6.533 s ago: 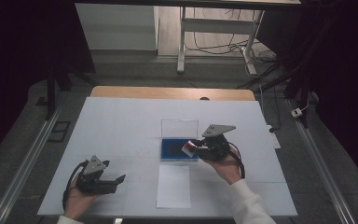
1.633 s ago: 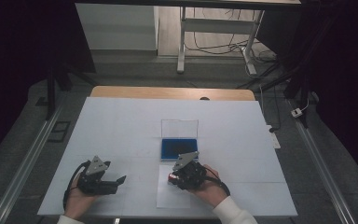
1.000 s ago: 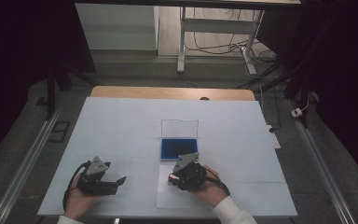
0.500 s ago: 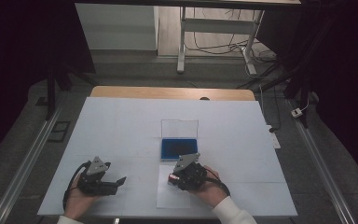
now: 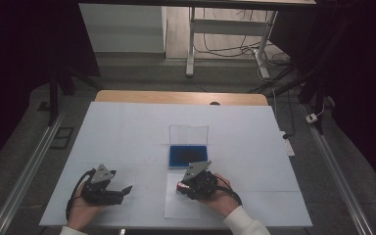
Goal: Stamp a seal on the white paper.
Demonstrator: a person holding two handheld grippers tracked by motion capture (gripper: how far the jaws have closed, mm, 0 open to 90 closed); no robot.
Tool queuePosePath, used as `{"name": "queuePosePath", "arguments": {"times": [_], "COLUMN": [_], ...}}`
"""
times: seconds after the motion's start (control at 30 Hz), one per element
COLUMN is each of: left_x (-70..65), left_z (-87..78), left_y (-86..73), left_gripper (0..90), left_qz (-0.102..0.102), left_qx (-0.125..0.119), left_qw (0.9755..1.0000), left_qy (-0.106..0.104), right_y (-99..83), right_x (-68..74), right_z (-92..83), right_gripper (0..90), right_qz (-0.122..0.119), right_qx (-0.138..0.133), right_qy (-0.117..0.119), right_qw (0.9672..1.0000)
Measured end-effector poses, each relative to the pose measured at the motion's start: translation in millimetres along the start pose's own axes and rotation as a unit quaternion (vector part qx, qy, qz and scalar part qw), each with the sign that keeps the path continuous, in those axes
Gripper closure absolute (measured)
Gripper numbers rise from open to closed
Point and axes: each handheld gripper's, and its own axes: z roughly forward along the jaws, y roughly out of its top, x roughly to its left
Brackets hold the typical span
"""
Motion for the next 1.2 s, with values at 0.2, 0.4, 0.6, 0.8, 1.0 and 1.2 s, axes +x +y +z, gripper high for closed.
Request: {"name": "queuePosePath", "arguments": {"times": [0.2, 0.4, 0.6, 0.8, 1.0, 1.2], "left_x": [0.9, 0.7, 0.6, 1.4, 1.4, 1.2], "left_z": [-0.3, -0.3, 0.0, -1.0, -1.3, -1.5], "left_y": [-0.2, -0.1, 0.2, 0.1, 0.2, 0.0], "left_gripper": [17.5, 17.6, 17.5, 17.6, 17.6, 17.6], "left_qz": [-0.001, 0.0, 0.001, 0.0, 0.0, -0.002], "left_qx": [-0.001, -0.001, 0.0, -0.003, -0.004, -0.008], "left_qw": [1.0, 1.0, 1.0, 1.0, 1.0, 1.0], "left_qy": [0.001, 0.002, 0.002, 0.003, 0.003, 0.004], "right_y": [-0.1, -0.4, -3.4, -4.8, -5.0, -5.1], "right_x": [-4.7, -17.8, -26.6, -28.5, -30.3, -33.0], "right_z": [-6.2, -32.8, -50.5, -54.9, -59.1, -64.9], "right_gripper": [69.2, 69.1, 69.1, 69.1, 69.1, 69.0], "right_qz": [-0.003, 0.044, 0.062, 0.063, 0.066, 0.066], "right_qx": [-0.016, -0.092, -0.124, -0.125, -0.135, -0.142], "right_qy": [0.014, 0.022, 0.012, 0.004, -0.007, -0.016], "right_qw": [0.9998, 0.9945, 0.9903, 0.9901, 0.9885, 0.9876]}}
